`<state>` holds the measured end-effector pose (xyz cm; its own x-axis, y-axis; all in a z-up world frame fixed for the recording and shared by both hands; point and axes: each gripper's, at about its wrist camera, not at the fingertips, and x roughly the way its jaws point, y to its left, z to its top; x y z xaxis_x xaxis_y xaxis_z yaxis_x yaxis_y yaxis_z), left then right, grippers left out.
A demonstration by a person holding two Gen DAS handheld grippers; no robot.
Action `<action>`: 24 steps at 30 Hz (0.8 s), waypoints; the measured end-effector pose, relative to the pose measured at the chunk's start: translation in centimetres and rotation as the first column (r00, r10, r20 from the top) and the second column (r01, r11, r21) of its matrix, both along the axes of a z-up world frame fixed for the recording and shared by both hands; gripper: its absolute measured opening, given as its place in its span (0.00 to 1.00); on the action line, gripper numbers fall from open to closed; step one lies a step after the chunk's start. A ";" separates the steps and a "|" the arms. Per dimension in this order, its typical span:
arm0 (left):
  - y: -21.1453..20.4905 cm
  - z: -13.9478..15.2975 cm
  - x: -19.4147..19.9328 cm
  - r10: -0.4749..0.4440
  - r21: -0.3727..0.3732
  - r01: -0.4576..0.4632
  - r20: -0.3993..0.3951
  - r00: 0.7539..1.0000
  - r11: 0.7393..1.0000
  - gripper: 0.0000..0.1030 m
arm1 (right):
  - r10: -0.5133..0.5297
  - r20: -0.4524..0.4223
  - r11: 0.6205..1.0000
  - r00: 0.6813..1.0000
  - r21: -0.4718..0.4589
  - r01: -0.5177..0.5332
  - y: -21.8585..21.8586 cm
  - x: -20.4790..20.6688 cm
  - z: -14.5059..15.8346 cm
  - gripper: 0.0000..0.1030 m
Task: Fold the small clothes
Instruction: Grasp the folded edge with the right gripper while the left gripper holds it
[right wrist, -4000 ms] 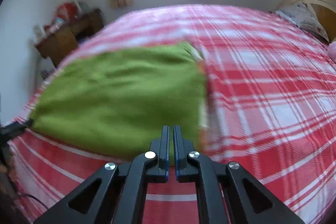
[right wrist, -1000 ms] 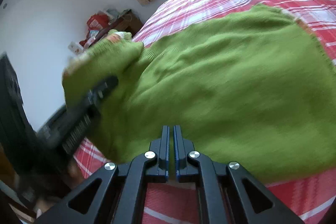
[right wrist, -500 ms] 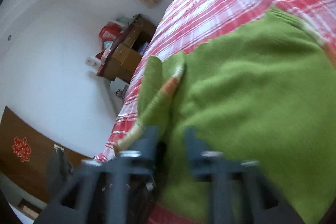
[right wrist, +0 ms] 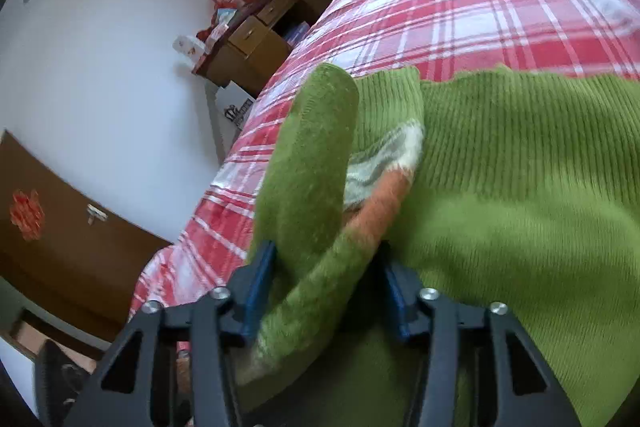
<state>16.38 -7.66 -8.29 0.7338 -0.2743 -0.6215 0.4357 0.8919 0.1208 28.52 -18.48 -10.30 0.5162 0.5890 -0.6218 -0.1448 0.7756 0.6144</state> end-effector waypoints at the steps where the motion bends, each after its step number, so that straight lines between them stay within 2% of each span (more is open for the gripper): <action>1: 0.0 0.0 0.0 -0.001 0.002 0.001 -0.001 1.000 1.000 0.20 | -0.002 0.010 1.000 1.000 -0.008 0.002 0.1 0.0 0.1 0.26; 2: -0.1 0.0 0.0 -0.002 0.005 0.002 -0.003 1.000 1.000 0.20 | -0.001 0.019 1.000 1.000 -0.017 0.001 0.1 0.0 0.1 0.18; 5: -0.4 0.1 -0.3 0.000 0.012 0.000 0.001 1.000 1.000 0.20 | -0.007 0.066 0.997 0.998 -0.079 0.012 0.7 -0.4 0.8 0.12; 9: -0.2 0.7 -0.4 0.001 -0.002 -0.001 0.007 1.000 1.000 0.20 | -0.010 0.113 0.994 0.994 -0.106 0.022 0.7 -1.1 2.6 0.10; 14: -0.8 2.0 -0.6 -0.013 -0.057 0.012 -0.015 1.000 0.998 0.20 | 0.001 0.135 0.988 0.991 -0.154 0.020 -0.3 -2.2 4.5 0.10; 24: -6.0 3.8 -1.5 -0.098 -0.046 0.099 0.009 0.995 0.994 0.20 | -0.027 0.142 0.976 0.989 -0.210 0.057 -5.7 -3.7 6.5 0.10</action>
